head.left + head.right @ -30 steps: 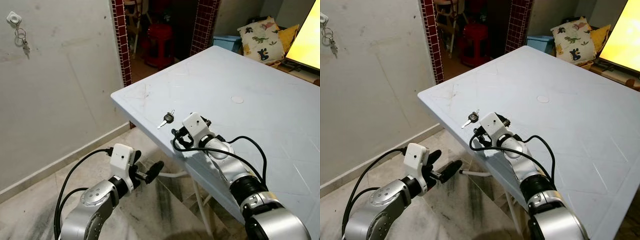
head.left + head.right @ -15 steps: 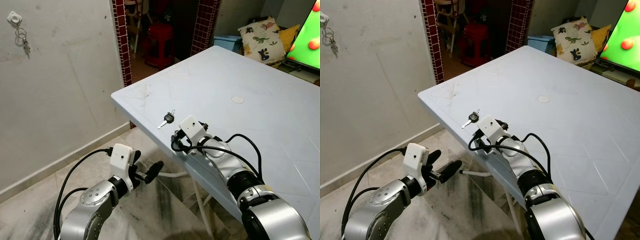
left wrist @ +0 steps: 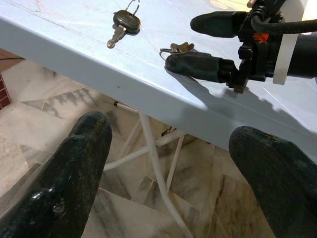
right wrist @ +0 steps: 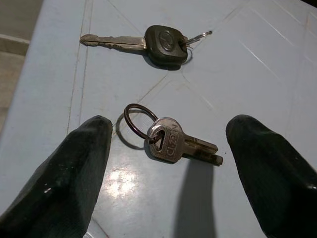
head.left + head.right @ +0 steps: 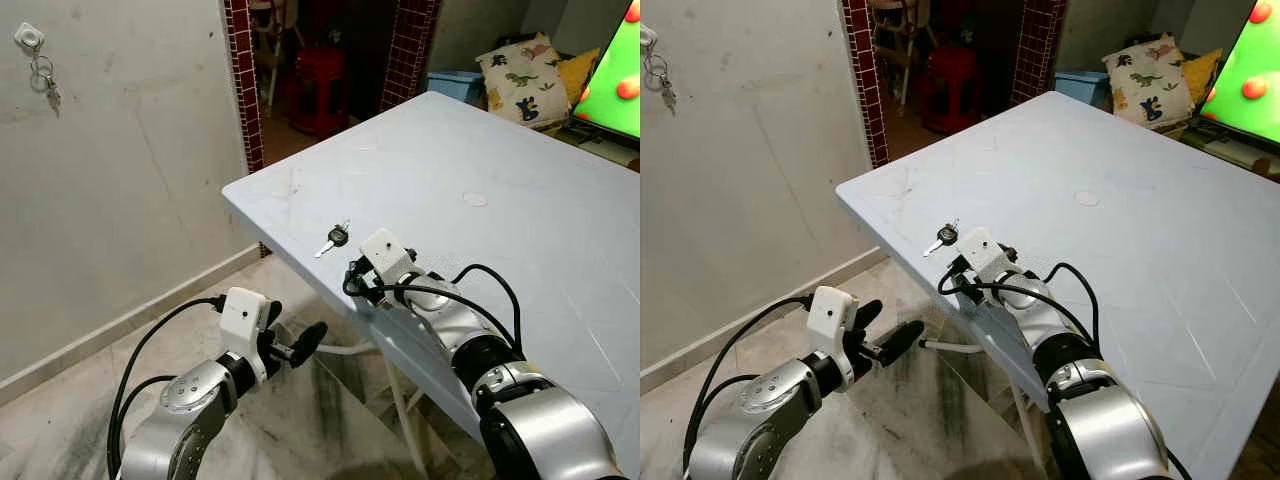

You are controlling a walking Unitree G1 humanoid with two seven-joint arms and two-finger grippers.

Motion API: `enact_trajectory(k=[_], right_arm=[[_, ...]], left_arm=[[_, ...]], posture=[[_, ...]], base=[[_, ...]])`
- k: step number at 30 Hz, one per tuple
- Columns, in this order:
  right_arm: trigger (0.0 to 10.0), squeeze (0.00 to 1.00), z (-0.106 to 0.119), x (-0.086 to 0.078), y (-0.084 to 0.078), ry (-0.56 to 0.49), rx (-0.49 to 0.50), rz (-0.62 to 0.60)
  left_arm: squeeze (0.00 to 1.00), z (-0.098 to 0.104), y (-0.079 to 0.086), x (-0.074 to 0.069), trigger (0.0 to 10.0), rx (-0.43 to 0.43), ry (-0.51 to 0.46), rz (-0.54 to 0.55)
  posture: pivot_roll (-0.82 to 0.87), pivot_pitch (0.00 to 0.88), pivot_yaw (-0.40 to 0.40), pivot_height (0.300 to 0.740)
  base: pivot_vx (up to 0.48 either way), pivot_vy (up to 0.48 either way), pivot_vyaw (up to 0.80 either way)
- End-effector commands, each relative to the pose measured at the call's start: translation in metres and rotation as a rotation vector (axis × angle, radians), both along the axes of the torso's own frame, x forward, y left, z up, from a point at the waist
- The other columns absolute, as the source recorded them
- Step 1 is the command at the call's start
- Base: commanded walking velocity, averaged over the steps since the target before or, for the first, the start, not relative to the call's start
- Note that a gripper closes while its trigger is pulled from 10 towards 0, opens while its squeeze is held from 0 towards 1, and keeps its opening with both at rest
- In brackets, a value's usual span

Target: Hang keys on a hook

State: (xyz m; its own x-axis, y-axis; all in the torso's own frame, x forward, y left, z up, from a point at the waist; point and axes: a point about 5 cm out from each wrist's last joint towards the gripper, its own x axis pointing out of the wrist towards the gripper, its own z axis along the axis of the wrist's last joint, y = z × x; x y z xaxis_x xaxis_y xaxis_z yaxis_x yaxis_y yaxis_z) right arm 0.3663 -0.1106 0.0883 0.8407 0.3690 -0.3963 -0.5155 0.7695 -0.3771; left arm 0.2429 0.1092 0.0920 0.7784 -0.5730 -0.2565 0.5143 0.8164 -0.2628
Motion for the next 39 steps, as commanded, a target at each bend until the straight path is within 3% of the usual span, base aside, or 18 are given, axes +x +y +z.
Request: enact_trajectory(k=[1,39], right_arm=[[0.0,0.0,0.002,0.003,0.001,0.013,0.021,-0.022],[0.0,0.0,-0.011,-0.004,0.005,0.084,0.032,-0.041]], left_arm=[[0.0,0.002,0.001,-0.001,10.0,0.001,-0.002,0.005],[0.0,0.002,0.001,-0.001,10.0,0.002,0.003,0.003]], posture=[[0.11,0.003,-0.012,0.74],[0.11,0.0,-0.012,0.74]], base=[[0.0,0.0,0.0],[0.0,0.0,0.0]])
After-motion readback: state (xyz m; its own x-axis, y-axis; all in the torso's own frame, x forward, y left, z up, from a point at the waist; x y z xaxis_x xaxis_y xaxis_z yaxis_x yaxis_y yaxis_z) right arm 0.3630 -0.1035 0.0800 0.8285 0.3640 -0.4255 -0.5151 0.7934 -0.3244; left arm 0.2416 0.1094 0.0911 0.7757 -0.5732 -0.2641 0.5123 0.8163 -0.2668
